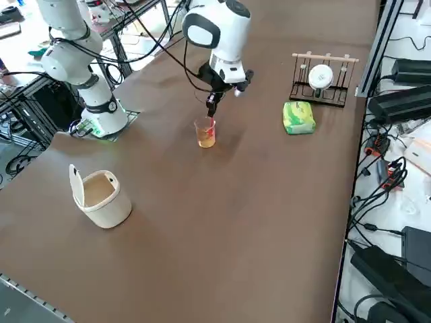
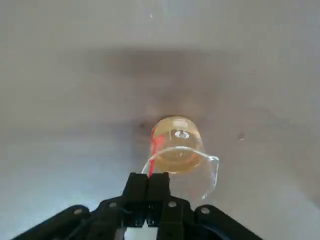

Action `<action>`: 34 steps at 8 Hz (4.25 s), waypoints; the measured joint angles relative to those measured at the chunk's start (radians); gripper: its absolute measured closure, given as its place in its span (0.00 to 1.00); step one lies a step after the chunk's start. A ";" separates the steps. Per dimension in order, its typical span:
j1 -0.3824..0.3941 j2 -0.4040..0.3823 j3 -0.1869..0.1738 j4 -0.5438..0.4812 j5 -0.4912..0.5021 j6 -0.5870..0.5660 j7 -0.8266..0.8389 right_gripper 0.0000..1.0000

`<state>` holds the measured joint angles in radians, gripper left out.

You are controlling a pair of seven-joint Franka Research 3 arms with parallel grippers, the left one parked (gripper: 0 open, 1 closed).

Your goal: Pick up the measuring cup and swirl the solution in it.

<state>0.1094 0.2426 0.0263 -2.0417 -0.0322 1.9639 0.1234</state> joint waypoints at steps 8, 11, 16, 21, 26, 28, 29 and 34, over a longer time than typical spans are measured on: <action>-0.003 -0.001 -0.009 0.017 -0.054 -0.084 0.056 0.98; -0.002 0.000 -0.010 0.036 -0.082 -0.085 0.084 0.97; 0.021 0.042 -0.001 0.041 -0.177 -0.089 0.165 0.92; 0.053 0.040 0.004 0.062 -0.178 -0.106 0.167 0.03; 0.089 -0.009 0.005 0.204 -0.152 -0.239 0.114 0.00; 0.078 -0.037 -0.008 0.304 -0.093 -0.312 0.045 0.00; 0.061 -0.047 -0.013 0.336 -0.086 -0.321 0.029 0.00; -0.045 -0.127 -0.021 0.427 0.008 -0.352 -0.056 0.00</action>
<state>0.0641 0.1159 0.0057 -1.6151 -0.0246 1.6119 0.0677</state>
